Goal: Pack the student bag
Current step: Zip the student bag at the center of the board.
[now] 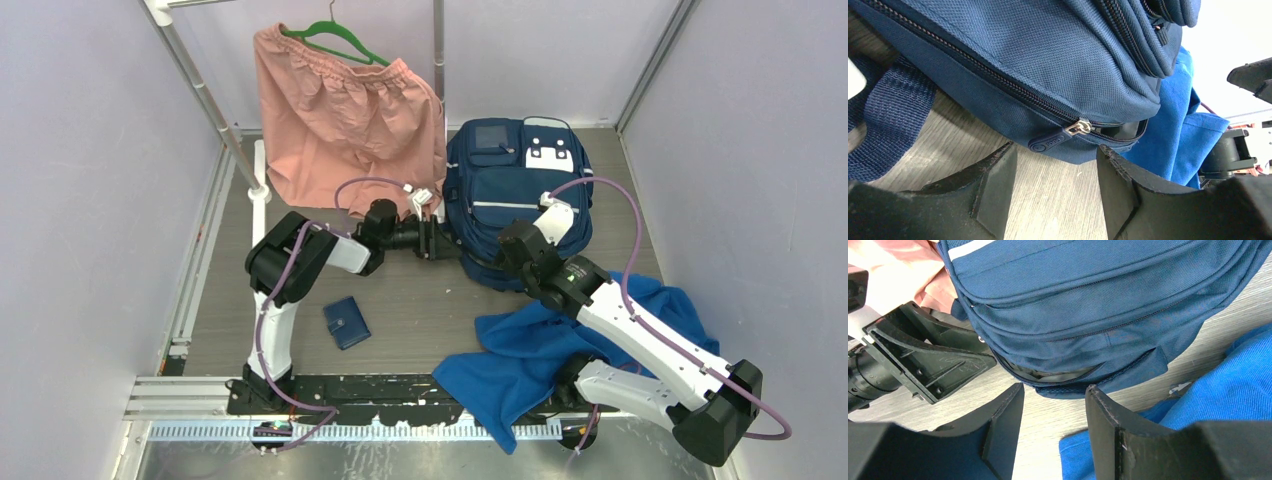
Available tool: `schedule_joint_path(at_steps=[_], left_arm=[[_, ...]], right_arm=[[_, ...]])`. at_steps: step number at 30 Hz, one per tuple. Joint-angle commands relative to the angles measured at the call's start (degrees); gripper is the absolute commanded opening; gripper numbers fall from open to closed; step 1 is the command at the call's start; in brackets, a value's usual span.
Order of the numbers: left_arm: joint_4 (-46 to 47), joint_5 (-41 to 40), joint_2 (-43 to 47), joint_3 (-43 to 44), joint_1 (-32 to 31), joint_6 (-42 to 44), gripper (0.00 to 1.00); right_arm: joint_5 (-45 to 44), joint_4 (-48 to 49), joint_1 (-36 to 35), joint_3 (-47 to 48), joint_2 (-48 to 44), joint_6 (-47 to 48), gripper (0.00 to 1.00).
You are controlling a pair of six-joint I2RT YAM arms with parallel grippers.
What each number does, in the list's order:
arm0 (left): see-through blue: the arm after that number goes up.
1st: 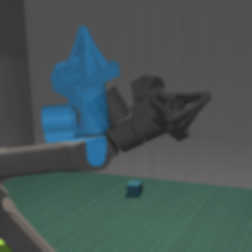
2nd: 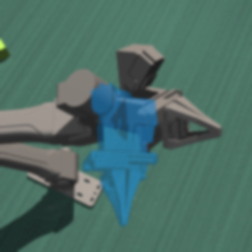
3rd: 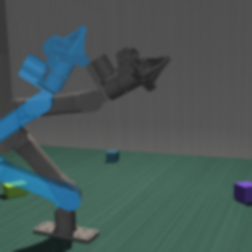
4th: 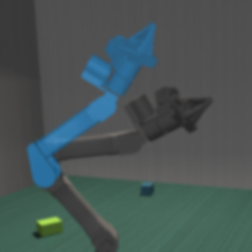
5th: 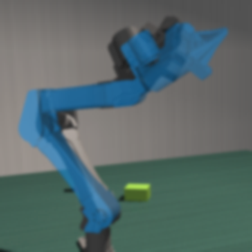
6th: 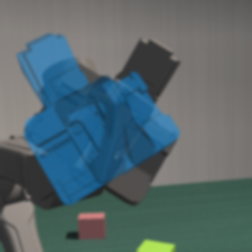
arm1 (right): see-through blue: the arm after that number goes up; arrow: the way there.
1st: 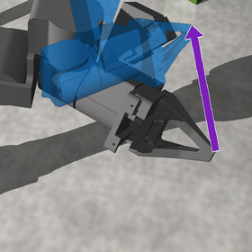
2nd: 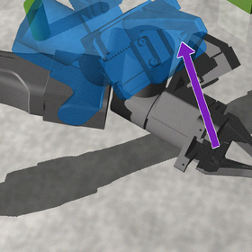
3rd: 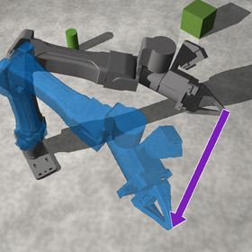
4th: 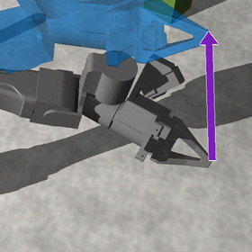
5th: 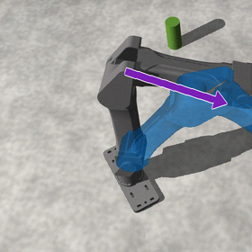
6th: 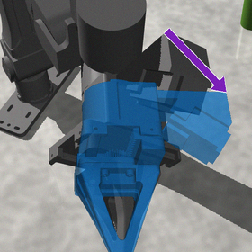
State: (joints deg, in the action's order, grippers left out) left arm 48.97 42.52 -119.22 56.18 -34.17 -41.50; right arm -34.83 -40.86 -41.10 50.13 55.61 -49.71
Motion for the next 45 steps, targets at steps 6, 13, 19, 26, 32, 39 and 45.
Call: schedule_joint_path(at_steps=[6,13,19,26,32,39,45], left_arm=[[3.90,4.33,2.58,1.47,-1.79,1.95,0.58],[3.89,4.86,3.69,0.93,-2.51,1.29,0.55],[3.51,2.30,5.70,-0.04,-2.81,1.66,0.54],[0.51,-2.51,4.16,2.09,-2.45,1.07,0.31],[-0.16,-3.77,5.35,0.59,-2.43,1.78,0.14],[-10.27,-4.57,8.77,0.92,-2.89,5.23,0.00],[-23.79,-6.52,13.42,1.89,-7.20,15.14,0.00]], right_arm=[[-0.16,1.57,0.33,1.77,0.46,-0.94,0.54],[-1.04,2.01,0.36,0.38,-1.71,-1.48,0.54],[-0.63,1.71,0.40,-0.32,-1.38,-2.48,0.54],[-0.79,1.74,0.36,-1.00,-2.94,-2.67,0.54],[-0.62,1.32,0.40,-1.80,-3.63,-3.48,0.54],[0.04,1.93,0.39,-1.79,-3.01,-3.55,0.54],[0.16,2.21,0.32,-2.29,-2.84,-4.20,0.53]])
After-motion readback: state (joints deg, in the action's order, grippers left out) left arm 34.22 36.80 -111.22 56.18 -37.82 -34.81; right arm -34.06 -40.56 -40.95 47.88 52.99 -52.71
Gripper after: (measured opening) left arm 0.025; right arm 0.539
